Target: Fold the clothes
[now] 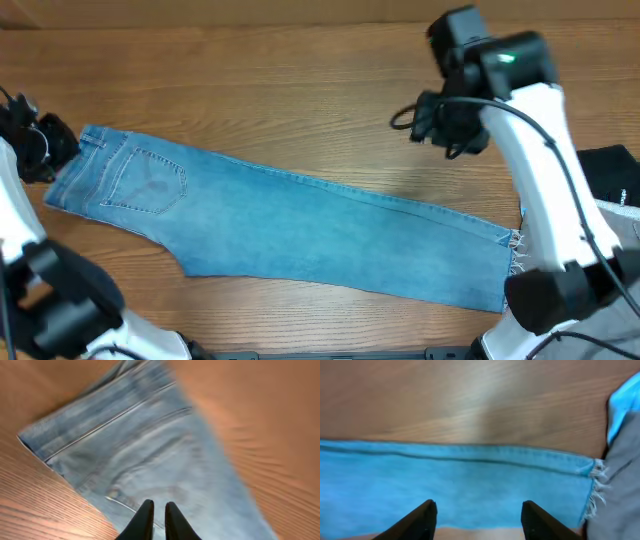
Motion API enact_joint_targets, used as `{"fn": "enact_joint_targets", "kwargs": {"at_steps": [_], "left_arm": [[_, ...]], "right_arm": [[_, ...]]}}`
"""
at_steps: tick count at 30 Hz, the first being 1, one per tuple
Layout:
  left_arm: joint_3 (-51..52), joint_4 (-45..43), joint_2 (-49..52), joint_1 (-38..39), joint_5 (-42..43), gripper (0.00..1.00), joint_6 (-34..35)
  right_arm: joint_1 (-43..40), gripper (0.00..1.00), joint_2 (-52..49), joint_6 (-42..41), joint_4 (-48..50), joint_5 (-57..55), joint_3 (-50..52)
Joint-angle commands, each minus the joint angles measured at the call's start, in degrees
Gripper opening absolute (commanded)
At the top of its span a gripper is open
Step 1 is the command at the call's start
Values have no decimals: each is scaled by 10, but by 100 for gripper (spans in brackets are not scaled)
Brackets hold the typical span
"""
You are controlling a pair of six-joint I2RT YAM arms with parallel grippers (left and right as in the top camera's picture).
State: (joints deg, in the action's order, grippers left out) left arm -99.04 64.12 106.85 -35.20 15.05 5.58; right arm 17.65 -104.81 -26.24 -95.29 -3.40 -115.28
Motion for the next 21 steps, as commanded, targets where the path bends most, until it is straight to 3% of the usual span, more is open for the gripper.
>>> {"fn": "enact_joint_targets", "kwargs": {"at_steps": [1, 5, 7, 12, 16, 21], "left_arm": [[-2, 8, -86, 30, 28, 21, -21], [-2, 19, -132, 56, 28, 26, -40], [-2, 27, -147, 69, 28, 28, -44], [-2, 50, -154, 95, 24, 30, -44], [-2, 57, -154, 106, 24, 32, -57], [-2, 71, -154, 106, 24, 33, -58]], "right_arm": [[0, 55, -7, 55, 40, 58, 150], [0, 54, -7, 67, 100, 120, 295], [-1, 44, -7, 67, 133, 137, 352], [-1, 38, -7, 65, 242, 214, 497], [-5, 18, -7, -9, 383, 207, 600], [-67, 13, -12, -64, 575, 156, 648]]}}
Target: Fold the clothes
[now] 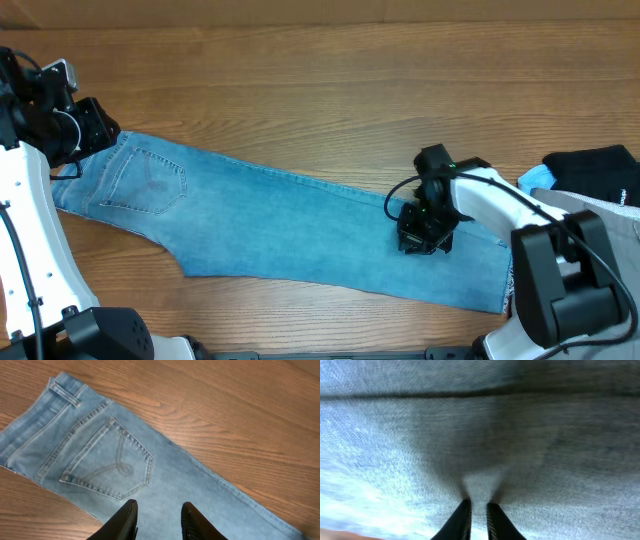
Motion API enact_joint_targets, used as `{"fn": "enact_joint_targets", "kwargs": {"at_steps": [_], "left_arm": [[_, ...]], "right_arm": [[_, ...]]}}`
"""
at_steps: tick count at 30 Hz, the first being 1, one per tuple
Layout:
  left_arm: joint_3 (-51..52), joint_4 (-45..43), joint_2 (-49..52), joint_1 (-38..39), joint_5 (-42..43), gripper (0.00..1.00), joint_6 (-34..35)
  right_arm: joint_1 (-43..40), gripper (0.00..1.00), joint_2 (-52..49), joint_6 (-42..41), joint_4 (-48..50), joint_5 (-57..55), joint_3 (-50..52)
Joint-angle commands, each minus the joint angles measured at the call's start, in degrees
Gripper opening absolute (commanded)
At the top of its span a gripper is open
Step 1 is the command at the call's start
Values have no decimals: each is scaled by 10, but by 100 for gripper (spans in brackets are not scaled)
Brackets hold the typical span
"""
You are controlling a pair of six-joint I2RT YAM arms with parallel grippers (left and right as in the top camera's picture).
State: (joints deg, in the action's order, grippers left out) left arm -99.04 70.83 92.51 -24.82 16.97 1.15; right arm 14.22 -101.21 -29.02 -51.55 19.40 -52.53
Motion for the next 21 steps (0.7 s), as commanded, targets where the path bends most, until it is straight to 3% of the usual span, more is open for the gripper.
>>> {"fn": "enact_joint_targets", "kwargs": {"at_steps": [1, 6, 12, 13, 14, 15, 17, 21], "left_arm": [[-2, 3, -10, 3, 5, 33, -14], [-2, 7, -10, 3, 5, 38, -14], [-2, 16, -10, 3, 7, 49, -14], [-2, 18, -10, 3, 7, 54, -14], [-2, 19, -10, 3, 7, 83, -14], [-2, 20, -10, 3, 7, 100, -14], [-2, 20, -10, 3, 13, 100, -14], [-2, 17, -10, 3, 21, 100, -24]], "right_arm": [[-46, 12, -52, -44, 177, -76, 21], [-103, 11, -79, -87, 362, -78, 11], [-139, 11, -90, -71, 424, -42, -45], [-143, 13, -89, -35, 422, -16, -62], [-147, 18, -87, -7, 411, 10, -82], [-151, 20, -84, 16, 389, 28, -104], [-159, 32, -68, 66, 296, 52, -176], [-159, 43, -30, 131, 140, 51, -302]]}}
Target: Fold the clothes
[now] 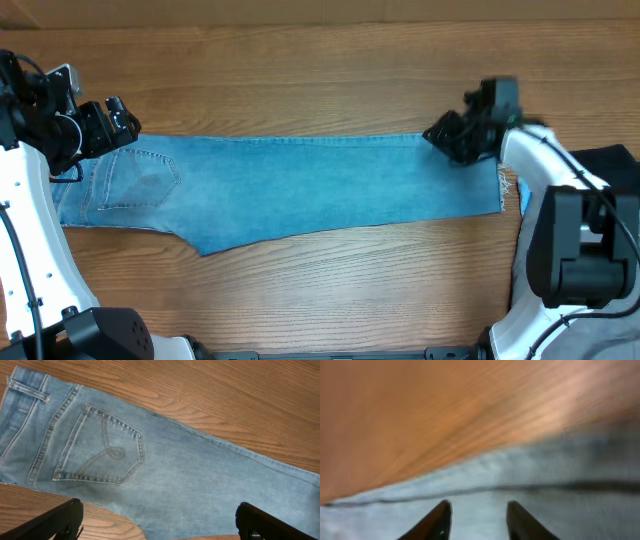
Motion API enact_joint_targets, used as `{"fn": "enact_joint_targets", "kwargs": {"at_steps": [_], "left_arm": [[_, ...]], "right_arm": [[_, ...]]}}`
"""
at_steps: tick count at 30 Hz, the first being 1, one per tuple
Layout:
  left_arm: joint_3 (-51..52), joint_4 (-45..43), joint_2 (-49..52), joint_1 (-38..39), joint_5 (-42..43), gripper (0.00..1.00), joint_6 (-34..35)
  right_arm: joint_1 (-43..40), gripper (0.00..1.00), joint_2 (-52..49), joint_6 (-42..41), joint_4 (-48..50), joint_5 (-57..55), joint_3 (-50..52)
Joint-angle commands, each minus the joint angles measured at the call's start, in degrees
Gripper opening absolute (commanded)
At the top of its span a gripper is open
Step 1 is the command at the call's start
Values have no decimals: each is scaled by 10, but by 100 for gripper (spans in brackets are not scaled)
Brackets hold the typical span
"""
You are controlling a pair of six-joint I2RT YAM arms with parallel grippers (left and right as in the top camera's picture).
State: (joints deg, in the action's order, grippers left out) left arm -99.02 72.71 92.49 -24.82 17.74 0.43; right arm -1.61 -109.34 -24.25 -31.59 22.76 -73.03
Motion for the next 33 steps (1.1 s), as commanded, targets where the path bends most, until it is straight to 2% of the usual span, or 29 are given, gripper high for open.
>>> {"fn": "enact_joint_targets", "kwargs": {"at_steps": [1, 4, 6, 13, 17, 25, 30, 33], "left_arm": [[-2, -8, -9, 3, -11, 100, -22], [-2, -35, 9, 2, -92, 100, -5], [-2, -66, 49, 0, -105, 100, 0], [-2, -175, 181, -30, -133, 100, 11], [-2, -259, 244, -55, -133, 98, 9], [-2, -383, 295, -73, -151, 96, -4], [-2, -398, 335, -73, -150, 87, -12], [-2, -397, 358, -75, -150, 86, -14]], "right_arm": [[-1, 46, 66, 87, -116, 18, -144], [-1, 52, 101, 95, -217, 18, -231], [3, 55, 129, 95, -270, 18, -273], [22, 56, 181, 97, -374, 42, -287], [51, 57, 179, 145, -439, 38, -285], [65, 57, 179, 138, -450, 37, -285], [65, 57, 179, 136, -454, 37, -285], [65, 57, 179, 126, -455, 37, -285]]}}
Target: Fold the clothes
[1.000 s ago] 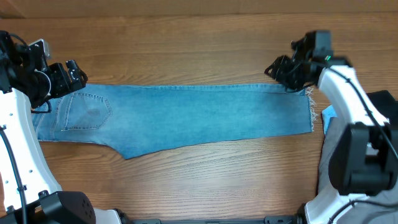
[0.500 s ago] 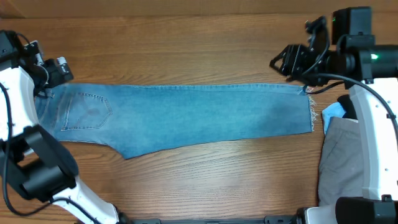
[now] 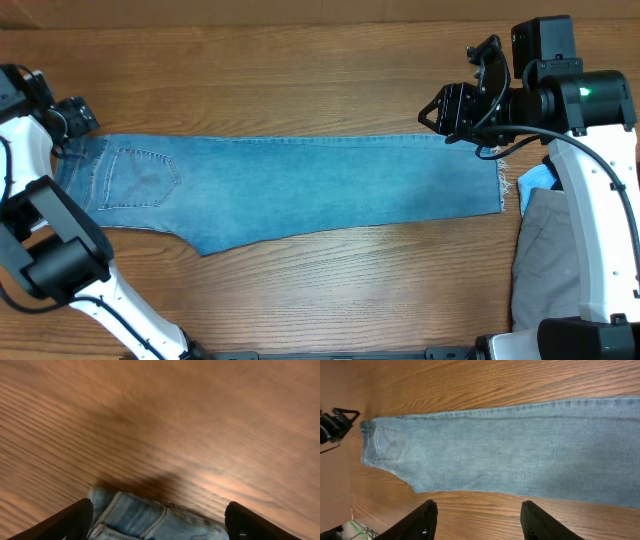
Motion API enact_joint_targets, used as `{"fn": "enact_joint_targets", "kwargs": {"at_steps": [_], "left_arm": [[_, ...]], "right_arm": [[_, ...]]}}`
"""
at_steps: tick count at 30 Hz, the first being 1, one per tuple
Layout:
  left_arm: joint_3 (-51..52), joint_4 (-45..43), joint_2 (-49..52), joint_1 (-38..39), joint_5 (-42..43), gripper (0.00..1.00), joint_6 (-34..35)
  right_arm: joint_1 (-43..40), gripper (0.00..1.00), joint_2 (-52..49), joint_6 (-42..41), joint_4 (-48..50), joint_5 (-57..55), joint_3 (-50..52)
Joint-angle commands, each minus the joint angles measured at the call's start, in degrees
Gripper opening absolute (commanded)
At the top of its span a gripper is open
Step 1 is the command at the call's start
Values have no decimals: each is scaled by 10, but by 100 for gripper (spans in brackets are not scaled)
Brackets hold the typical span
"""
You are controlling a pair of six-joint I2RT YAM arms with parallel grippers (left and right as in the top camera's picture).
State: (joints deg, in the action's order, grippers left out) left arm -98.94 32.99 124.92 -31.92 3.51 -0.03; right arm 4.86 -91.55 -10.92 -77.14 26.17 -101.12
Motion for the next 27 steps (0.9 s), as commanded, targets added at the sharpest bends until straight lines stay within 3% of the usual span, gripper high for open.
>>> {"fn": "enact_joint_targets", "kwargs": {"at_steps": [1, 4, 6, 12, 21, 24, 27], "left_arm": [[-3, 0, 41, -7, -8, 86, -9], [-3, -1, 48, -10, -7, 82, -9], [-3, -3, 47, -11, 7, 73, -10], [-9, 2, 31, -11, 68, 25, -13], [-26, 51, -40, -12, 71, 4, -7], [-26, 83, -76, -16, 70, 4, 2], [-26, 116, -115, -24, 70, 4, 15]], "right_arm": [[0, 57, 1, -9, 0, 3, -4], [0, 57, 1, -11, -1, 3, -4], [0, 57, 1, -11, -2, 3, -4], [0, 57, 1, -11, -1, 3, -4], [0, 57, 1, -11, -1, -33, -4], [0, 57, 1, -16, 7, -121, -4], [-21, 52, -1, -83, 20, -230, -4]]}}
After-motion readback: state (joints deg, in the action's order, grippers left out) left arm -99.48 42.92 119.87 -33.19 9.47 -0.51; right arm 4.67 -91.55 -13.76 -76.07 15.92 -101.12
